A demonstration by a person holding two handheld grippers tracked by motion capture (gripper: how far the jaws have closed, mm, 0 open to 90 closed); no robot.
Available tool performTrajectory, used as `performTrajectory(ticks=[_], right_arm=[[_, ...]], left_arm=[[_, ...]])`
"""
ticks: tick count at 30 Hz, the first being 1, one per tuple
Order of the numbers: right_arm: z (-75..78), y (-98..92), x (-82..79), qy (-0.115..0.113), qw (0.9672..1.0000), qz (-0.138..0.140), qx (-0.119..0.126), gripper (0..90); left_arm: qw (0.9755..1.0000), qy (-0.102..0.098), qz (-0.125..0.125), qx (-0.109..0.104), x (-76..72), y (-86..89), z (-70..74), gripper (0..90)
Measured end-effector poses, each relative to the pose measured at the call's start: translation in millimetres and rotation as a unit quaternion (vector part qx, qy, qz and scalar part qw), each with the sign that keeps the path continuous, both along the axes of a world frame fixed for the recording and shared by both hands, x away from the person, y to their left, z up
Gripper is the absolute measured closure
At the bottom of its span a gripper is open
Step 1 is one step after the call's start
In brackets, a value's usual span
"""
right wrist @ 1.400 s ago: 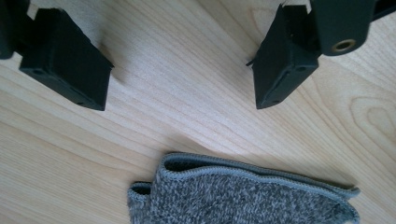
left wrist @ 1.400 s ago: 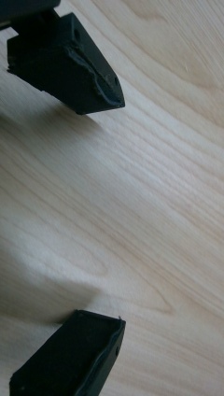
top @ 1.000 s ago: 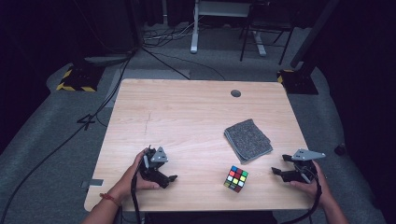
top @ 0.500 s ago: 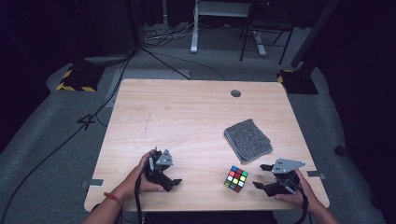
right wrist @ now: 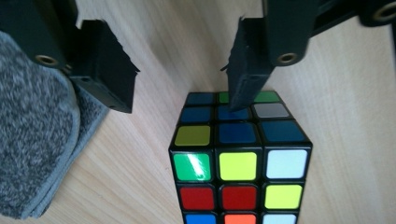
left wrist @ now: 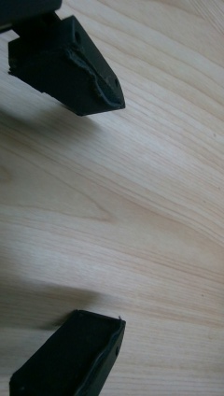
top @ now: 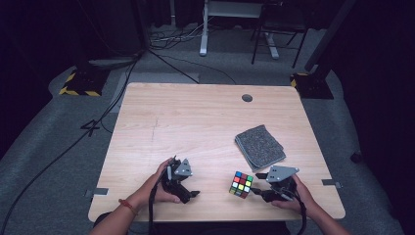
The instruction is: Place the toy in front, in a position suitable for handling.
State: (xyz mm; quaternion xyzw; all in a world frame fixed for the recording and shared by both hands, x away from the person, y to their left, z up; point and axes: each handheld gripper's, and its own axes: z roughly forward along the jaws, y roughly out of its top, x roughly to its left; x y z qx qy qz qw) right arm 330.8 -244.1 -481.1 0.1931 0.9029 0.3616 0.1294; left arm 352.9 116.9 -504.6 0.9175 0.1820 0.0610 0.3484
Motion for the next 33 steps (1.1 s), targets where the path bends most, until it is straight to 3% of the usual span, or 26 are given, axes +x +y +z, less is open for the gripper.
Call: performTrajectory(ticks=[10, 20, 33], right_arm=[[-4.9, 25.1, 17.9, 0.0, 0.9999, 0.011, 0.002, 46.6], [-9.6, 52.2, 23.7, 0.005, 0.9993, 0.036, -0.001, 43.7], [-13.9, 78.1, 29.7, 0.002, 0.9988, 0.049, 0.004, 42.8]], left_arm=[[0.9996, 0.0, -0.027, 0.0, 5.0, -24.8, 0.1, 0.5], [0.9989, 0.0, -0.046, 0.002, 7.3, -45.0, 0.5, 0.5], [0.9986, -0.001, -0.052, 0.002, 8.9, -54.3, 0.6, 0.5]])
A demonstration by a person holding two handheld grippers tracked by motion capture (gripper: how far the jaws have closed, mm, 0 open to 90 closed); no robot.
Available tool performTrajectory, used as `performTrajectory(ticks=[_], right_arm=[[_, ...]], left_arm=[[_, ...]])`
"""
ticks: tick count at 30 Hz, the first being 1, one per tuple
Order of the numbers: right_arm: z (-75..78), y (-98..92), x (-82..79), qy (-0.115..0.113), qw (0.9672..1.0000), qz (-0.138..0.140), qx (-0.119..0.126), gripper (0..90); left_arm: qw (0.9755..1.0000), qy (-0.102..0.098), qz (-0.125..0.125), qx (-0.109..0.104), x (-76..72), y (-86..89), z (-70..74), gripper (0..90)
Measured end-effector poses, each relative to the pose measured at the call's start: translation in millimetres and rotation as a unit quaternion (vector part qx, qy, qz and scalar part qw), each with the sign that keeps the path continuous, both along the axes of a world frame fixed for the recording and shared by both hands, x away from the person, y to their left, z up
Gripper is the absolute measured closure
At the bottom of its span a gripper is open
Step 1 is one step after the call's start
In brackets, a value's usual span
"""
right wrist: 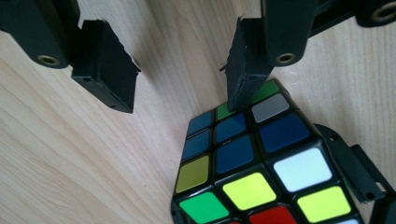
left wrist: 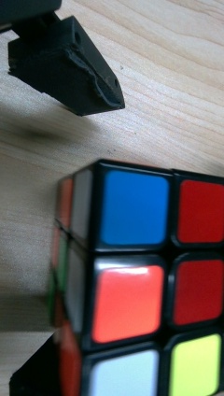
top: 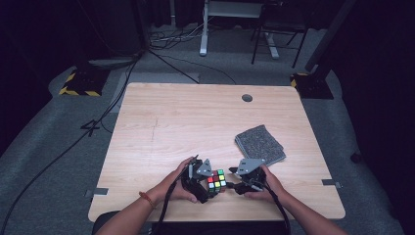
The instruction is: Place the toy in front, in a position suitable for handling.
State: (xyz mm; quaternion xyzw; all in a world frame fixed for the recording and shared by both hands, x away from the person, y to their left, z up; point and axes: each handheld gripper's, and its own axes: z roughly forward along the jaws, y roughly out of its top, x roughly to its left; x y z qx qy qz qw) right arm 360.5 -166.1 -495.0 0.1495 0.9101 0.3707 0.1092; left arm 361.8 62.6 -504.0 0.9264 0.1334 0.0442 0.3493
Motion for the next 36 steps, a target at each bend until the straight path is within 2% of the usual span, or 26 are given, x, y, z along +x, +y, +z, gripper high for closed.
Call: performTrajectory(ticks=[5, 9, 11, 13, 16, 19, 21, 24, 26, 28, 34, 36], right_arm=[[0.7, -4.0, -0.4, 0.0, 1.0, 0.003, -0.001, 39.3], [6.2, -21.0, 4.2, -0.003, 0.9999, -0.014, 0.001, 34.8], [11.2, -33.2, 6.9, -0.018, 0.9993, -0.033, -0.005, 33.4], [16.0, -48.0, 11.8, -0.037, 0.9976, -0.057, -0.012, 33.0], [21.2, -69.8, 25.3, -0.049, 0.9937, -0.1, -0.017, 32.9], [23.2, -87.3, 40.7, -0.043, 0.9896, -0.137, -0.006, 32.9], [21.9, -94.4, 47.8, -0.046, 0.9865, -0.157, -0.005, 34.3], [14.7, -101.7, 60.1, -0.022, 0.9846, -0.173, 0.004, 35.6], [9.2, -102.7, 66.7, -0.016, 0.9833, -0.181, -0.001, 36.4], [5.2, -103.9, 71.1, 0.003, 0.9823, -0.187, 0.012, 36.3], [0.9, -106.5, 72.8, 0.026, 0.9817, -0.187, 0.023, 37.3], [0.2, -106.7, 71.4, 0.028, 0.9821, -0.185, 0.024, 38.1]], left_arm=[[1.0, 0.0, 0.0, 0.0, -0.2, 0.0, 0.1, 0.8], [1.0, -0.002, 0.001, -0.003, -1.0, 0.2, 0.7, 3.7], [1.0, -0.003, 0.001, -0.006, -1.3, -0.5, 0.6, 5.1], [1.0, -0.002, 0.0, -0.01, -2.1, -0.8, 0.7, 7.1], [0.9999, -0.003, -0.005, -0.012, -2.3, -1.1, 1.2, 10.4], [0.9998, -0.005, -0.01, -0.018, -2.7, -0.9, 1.4, 15.5], [0.9998, -0.003, -0.011, -0.019, -2.5, -0.9, 1.5, 16.0], [0.9996, -0.004, -0.012, -0.023, -2.2, -0.3, 1.8, 20.5], [0.9994, -0.006, -0.014, -0.03, -2.0, 0.9, 2.2, 27.9], [0.9994, -0.005, -0.015, -0.032, -0.9, 1.8, 2.3, 32.8], [0.9992, -0.008, -0.023, -0.031, 0.7, 4.1, 2.3, 33.3], [0.9993, -0.008, -0.023, -0.029, 1.7, 6.0, 2.5, 33.4]])
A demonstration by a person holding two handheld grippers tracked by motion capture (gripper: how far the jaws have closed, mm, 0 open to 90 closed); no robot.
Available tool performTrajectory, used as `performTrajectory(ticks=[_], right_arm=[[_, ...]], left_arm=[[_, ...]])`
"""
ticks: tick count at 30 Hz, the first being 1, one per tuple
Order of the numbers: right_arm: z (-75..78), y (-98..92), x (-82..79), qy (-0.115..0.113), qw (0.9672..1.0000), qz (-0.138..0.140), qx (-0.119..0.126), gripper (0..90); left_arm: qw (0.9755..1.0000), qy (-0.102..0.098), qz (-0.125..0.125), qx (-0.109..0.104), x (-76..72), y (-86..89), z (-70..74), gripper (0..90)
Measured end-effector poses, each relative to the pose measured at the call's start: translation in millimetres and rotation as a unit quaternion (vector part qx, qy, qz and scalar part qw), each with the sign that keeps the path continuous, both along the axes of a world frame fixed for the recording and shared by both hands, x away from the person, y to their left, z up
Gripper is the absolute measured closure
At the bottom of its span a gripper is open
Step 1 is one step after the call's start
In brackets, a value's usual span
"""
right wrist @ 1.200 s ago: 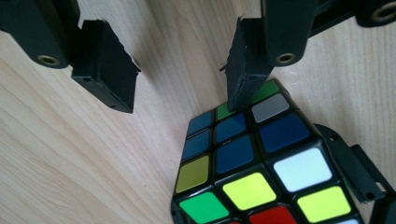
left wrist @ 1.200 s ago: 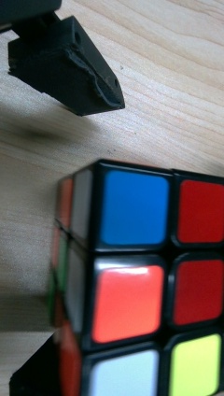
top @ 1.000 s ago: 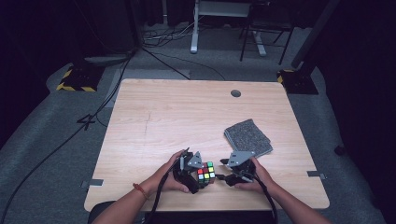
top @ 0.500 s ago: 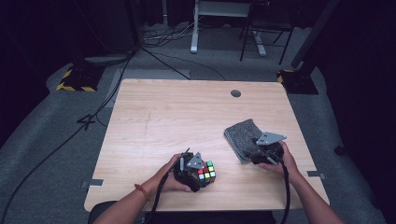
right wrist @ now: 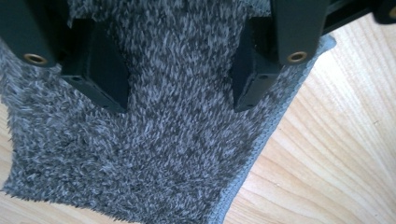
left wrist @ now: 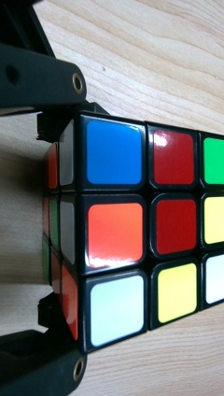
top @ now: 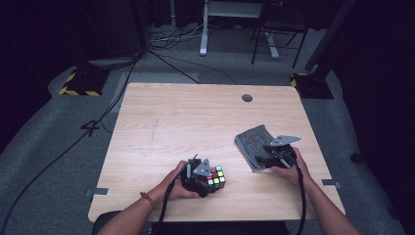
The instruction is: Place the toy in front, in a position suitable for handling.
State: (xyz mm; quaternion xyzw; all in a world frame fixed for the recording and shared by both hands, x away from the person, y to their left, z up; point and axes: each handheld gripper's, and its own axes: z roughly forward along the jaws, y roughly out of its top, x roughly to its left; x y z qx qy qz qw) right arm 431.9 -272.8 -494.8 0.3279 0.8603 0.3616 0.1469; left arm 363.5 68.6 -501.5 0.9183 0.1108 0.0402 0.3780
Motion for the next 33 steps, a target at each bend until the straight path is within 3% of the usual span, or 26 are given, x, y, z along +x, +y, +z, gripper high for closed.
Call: performTrajectory(ticks=[4, 9, 13, 15, 19, 22, 24, 27, 33], right_arm=[[2.6, 0.7, -8.0, 0.014, 0.9991, 0.039, -0.01, 38.2], [8.1, -2.0, -23.0, 0.037, 0.9935, 0.103, -0.033, 38.0], [11.5, -3.4, -31.4, 0.039, 0.9908, 0.12, -0.049, 36.3], [14.3, -2.5, -34.6, 0.029, 0.9923, 0.113, -0.041, 33.4], [20.6, 6.1, -36.5, -0.016, 0.9956, 0.089, -0.022, 29.8], [13.4, 11.4, -27.7, -0.031, 0.997, 0.063, -0.033, 27.5], [5.5, 10.4, -19.6, -0.014, 0.9978, 0.052, -0.038, 27.2], [0.8, 4.6, -14.4, 0.011, 0.9988, 0.047, -0.009, 27.3], [0.2, 5.2, -17.1, 0.017, 0.9989, 0.043, -0.007, 33.4]], left_arm=[[1.0, 0.0, 0.003, 0.001, 3.9, 6.6, 0.4, 33.3], [0.9999, 0.002, 0.011, 0.001, 8.9, 15.9, 0.5, 33.3], [0.9998, 0.0, 0.019, 0.001, 12.7, 22.0, 0.4, 33.2], [0.9996, 0.002, 0.03, 0.003, 13.7, 24.7, 0.6, 32.7], [0.9988, 0.003, 0.048, 0.001, 13.7, 26.2, -0.4, 27.6], [0.9983, 0.009, 0.058, 0.004, 13.2, 25.5, -0.8, 20.7], [0.998, 0.008, 0.063, 0.006, 12.9, 24.8, -1.1, 18.9], [0.9977, 0.006, 0.067, 0.007, 13.1, 23.9, -1.3, 16.7], [0.9971, 0.006, 0.076, 0.009, 14.0, 22.4, -1.6, 14.6]])
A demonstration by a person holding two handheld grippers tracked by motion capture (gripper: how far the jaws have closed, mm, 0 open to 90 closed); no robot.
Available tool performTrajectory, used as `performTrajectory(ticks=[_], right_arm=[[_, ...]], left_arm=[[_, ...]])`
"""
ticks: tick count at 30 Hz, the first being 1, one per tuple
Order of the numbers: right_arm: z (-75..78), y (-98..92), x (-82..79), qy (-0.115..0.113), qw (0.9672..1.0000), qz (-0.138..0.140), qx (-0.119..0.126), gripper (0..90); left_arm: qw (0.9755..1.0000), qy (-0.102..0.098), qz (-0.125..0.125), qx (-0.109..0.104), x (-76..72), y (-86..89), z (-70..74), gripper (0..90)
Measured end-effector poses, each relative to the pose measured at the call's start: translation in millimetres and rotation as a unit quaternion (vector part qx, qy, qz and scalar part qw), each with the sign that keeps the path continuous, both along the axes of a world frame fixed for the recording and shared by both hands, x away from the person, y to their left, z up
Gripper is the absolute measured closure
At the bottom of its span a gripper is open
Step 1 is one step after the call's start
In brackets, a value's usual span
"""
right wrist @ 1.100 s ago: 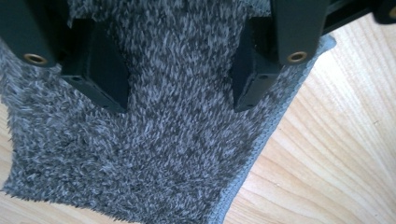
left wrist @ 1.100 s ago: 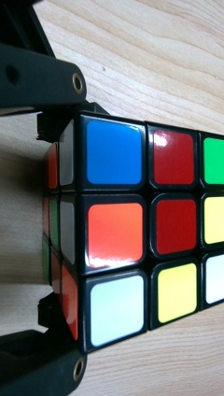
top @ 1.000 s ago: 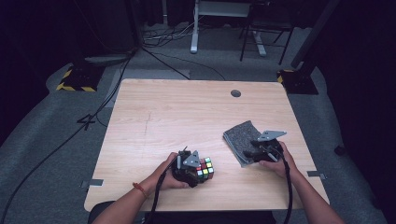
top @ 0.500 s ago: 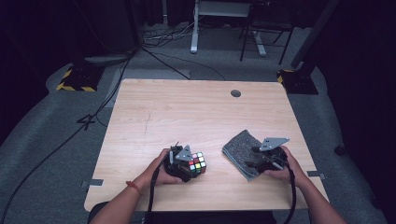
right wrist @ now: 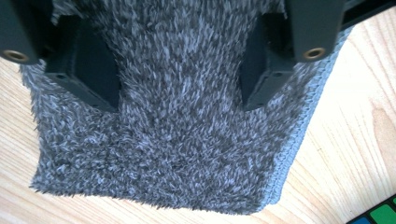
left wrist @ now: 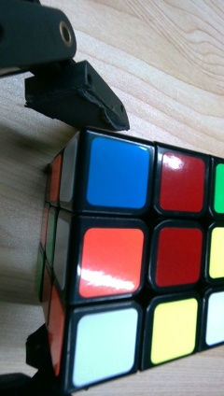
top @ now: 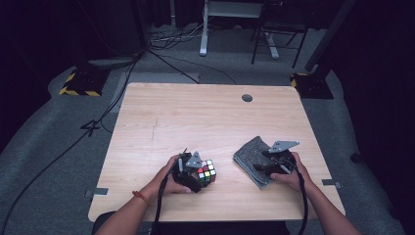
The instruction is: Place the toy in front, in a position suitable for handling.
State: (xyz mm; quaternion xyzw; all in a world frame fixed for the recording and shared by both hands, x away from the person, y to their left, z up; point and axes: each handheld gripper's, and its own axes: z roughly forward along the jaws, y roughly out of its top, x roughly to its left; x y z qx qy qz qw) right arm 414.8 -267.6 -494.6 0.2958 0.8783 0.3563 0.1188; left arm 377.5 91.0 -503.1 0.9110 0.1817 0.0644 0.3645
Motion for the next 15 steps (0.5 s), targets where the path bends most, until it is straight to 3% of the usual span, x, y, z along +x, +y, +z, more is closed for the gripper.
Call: performTrajectory(ticks=[7, 9, 11, 15], right_arm=[[4.1, 5.0, -5.9, 0.005, 0.9997, 0.022, -0.001, 70.2], [4.8, 6.0, -6.5, 0.004, 0.9996, 0.028, -0.004, 74.5], [5.1, 7.4, -8.5, -0.005, 0.9994, 0.033, -0.008, 77.0], [8.3, 6.8, -10.1, -0.017, 0.9989, 0.044, -0.002, 78.5]], left_arm=[[0.9999, 0.0, 0.014, -0.001, -0.3, -2.1, 0.1, 15.4], [0.9998, -0.001, 0.017, -0.006, -0.6, -1.9, 0.4, 18.1], [0.9998, -0.005, 0.015, -0.012, -0.7, -2.6, 1.5, 32.5], [0.9999, -0.003, 0.011, -0.007, 0.6, -4.3, 2.8, 33.3]])
